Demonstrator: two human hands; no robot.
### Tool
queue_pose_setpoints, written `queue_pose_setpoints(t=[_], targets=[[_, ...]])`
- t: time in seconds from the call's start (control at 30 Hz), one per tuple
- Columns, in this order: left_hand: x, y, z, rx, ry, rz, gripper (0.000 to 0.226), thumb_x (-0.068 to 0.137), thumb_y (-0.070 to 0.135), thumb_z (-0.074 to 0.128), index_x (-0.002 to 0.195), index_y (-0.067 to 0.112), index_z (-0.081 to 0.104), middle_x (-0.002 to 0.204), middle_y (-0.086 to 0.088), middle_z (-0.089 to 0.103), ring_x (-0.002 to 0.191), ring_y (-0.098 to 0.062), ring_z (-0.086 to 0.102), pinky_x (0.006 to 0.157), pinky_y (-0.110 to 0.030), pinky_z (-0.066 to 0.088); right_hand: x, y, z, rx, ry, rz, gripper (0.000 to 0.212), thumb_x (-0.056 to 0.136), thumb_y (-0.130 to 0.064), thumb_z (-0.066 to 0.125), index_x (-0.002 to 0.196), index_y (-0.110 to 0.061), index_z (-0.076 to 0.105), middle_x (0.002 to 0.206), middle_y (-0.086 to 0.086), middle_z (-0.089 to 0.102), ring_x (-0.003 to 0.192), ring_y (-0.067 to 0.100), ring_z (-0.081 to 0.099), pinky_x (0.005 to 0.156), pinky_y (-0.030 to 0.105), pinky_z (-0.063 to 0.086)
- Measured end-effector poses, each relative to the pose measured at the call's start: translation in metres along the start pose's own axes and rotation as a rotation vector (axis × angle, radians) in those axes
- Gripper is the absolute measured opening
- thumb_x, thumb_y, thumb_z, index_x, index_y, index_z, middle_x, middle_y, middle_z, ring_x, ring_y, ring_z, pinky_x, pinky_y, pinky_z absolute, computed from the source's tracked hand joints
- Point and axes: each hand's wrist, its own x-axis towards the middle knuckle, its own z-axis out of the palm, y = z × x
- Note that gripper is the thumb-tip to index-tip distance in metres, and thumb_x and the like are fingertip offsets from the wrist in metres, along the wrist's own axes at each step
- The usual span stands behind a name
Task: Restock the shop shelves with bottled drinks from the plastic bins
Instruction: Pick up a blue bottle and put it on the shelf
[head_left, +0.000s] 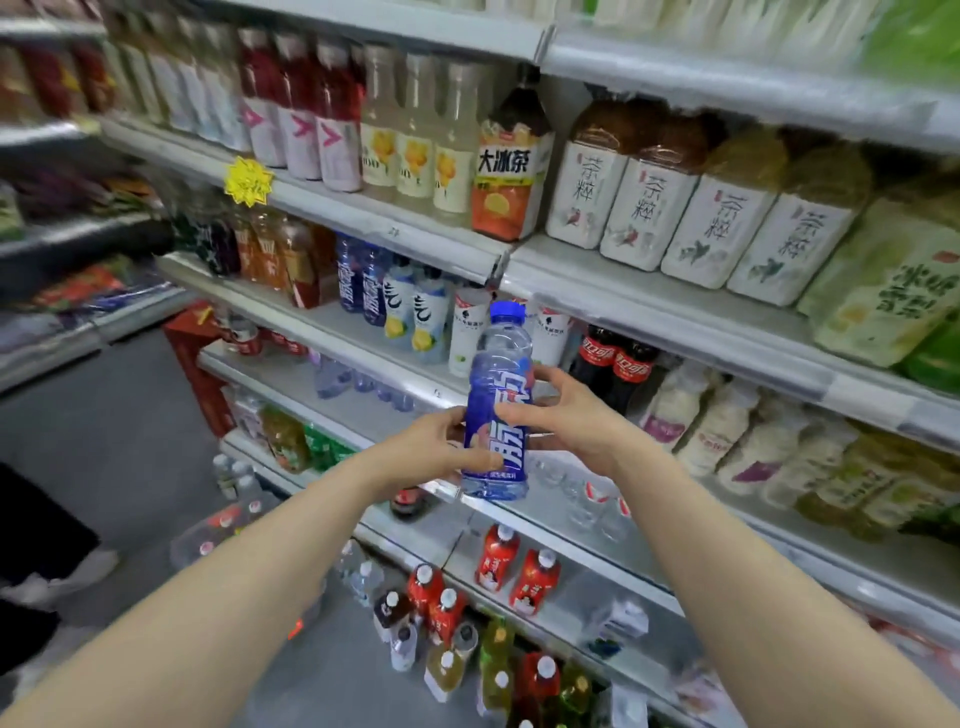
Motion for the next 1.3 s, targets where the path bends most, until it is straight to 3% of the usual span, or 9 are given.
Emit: queue_pose_setpoints(t=[0.13, 0.43, 0.57, 0.63, 0.77, 0.87, 1.03, 1.17, 1.3], targets=[[0.016, -0.007, -0.038, -0.005, -0.035, -0.035, 0.038, 0.085, 0.016, 0.076, 0.117, 0.021, 0.057, 0.115, -0.004, 0.069, 0.101, -0.016, 0.069, 0.080, -0.026, 0.057, 0.036, -0.009, 0.016, -0.018, -0.026, 0.026, 0.071, 0.079, -0.019, 0.085, 0.139, -0.016, 0.046, 0.113, 0.012, 0.071, 0.097, 0.026, 0.074, 0.085, 0.040, 0.061], [0.050, -0.045, -0.147, 0.012, -0.143, -0.083, 0.045, 0.087, 0.016, 0.074, 0.128, 0.017, 0.056, 0.117, -0.002, 0.070, 0.101, -0.013, 0.069, 0.086, -0.030, 0.057, 0.123, -0.013, 0.088, 0.032, 0.010, 0.104, 0.065, 0.082, -0.016, 0.082, 0.135, -0.015, 0.043, 0.115, 0.015, 0.072, 0.103, 0.030, 0.072, 0.091, 0.045, 0.059], [0.057, -0.056, -0.209, 0.045, -0.184, -0.101, 0.041, 0.087, 0.016, 0.073, 0.124, 0.019, 0.057, 0.113, 0.002, 0.069, 0.096, -0.007, 0.069, 0.081, -0.023, 0.056, 0.158, -0.022, 0.134, 0.098, 0.070, 0.135, 0.060, 0.082, -0.012, 0.081, 0.129, -0.018, 0.044, 0.115, 0.015, 0.071, 0.098, 0.027, 0.073, 0.076, 0.034, 0.062], [0.059, -0.064, -0.238, 0.047, -0.203, -0.111, 0.041, 0.088, 0.014, 0.072, 0.125, 0.020, 0.057, 0.113, 0.002, 0.069, 0.097, -0.007, 0.068, 0.080, -0.023, 0.056, 0.176, -0.026, 0.159, 0.112, 0.099, 0.141, 0.055, 0.082, -0.011, 0.081, 0.125, -0.018, 0.047, 0.112, 0.013, 0.072, 0.093, 0.023, 0.073, 0.070, 0.030, 0.061], [0.063, -0.084, -0.290, 0.030, -0.217, -0.127, 0.042, 0.088, 0.013, 0.072, 0.125, 0.022, 0.057, 0.115, 0.001, 0.068, 0.100, -0.009, 0.067, 0.086, -0.026, 0.056, 0.212, -0.029, 0.202, 0.123, 0.137, 0.163, 0.036, 0.081, -0.008, 0.081, 0.109, -0.017, 0.059, 0.102, 0.006, 0.074, 0.090, 0.020, 0.072, 0.083, 0.036, 0.060], [0.066, -0.099, -0.325, -0.008, -0.209, -0.142, 0.052, 0.081, 0.022, 0.079, 0.128, 0.022, 0.056, 0.118, -0.001, 0.069, 0.106, -0.014, 0.067, 0.093, -0.032, 0.055, 0.237, -0.033, 0.230, 0.127, 0.152, 0.193, 0.041, 0.081, -0.011, 0.081, 0.118, -0.008, 0.064, 0.108, 0.009, 0.075, 0.089, 0.020, 0.073, 0.075, 0.030, 0.059], [0.078, -0.117, -0.366, -0.076, -0.141, -0.137, 0.048, 0.085, 0.018, 0.075, 0.126, 0.030, 0.053, 0.121, 0.001, 0.065, 0.108, -0.011, 0.065, 0.088, -0.026, 0.056, 0.283, -0.035, 0.259, 0.146, 0.216, 0.215, 0.047, 0.081, -0.010, 0.081, 0.124, -0.004, 0.061, 0.110, 0.010, 0.073, 0.087, 0.020, 0.071, 0.077, 0.031, 0.060], [0.099, -0.129, -0.388, -0.053, -0.009, -0.112, 0.055, 0.082, 0.017, 0.078, 0.129, 0.025, 0.050, 0.119, 0.002, 0.063, 0.109, -0.014, 0.062, 0.094, -0.034, 0.053, 0.318, -0.044, 0.268, 0.112, 0.225, 0.209, 0.040, 0.082, -0.008, 0.081, 0.117, -0.007, 0.062, 0.106, 0.008, 0.071, 0.082, 0.016, 0.069, 0.062, 0.022, 0.057], [0.122, -0.133, -0.402, -0.082, 0.132, -0.099, 0.053, 0.083, 0.007, 0.076, 0.129, 0.017, 0.051, 0.105, 0.000, 0.063, 0.097, -0.015, 0.063, 0.090, -0.035, 0.054, 0.357, -0.047, 0.271, 0.100, 0.270, 0.184, 0.048, 0.081, -0.006, 0.082, 0.123, 0.000, 0.060, 0.116, 0.015, 0.070, 0.089, 0.023, 0.069, 0.063, 0.024, 0.059]])
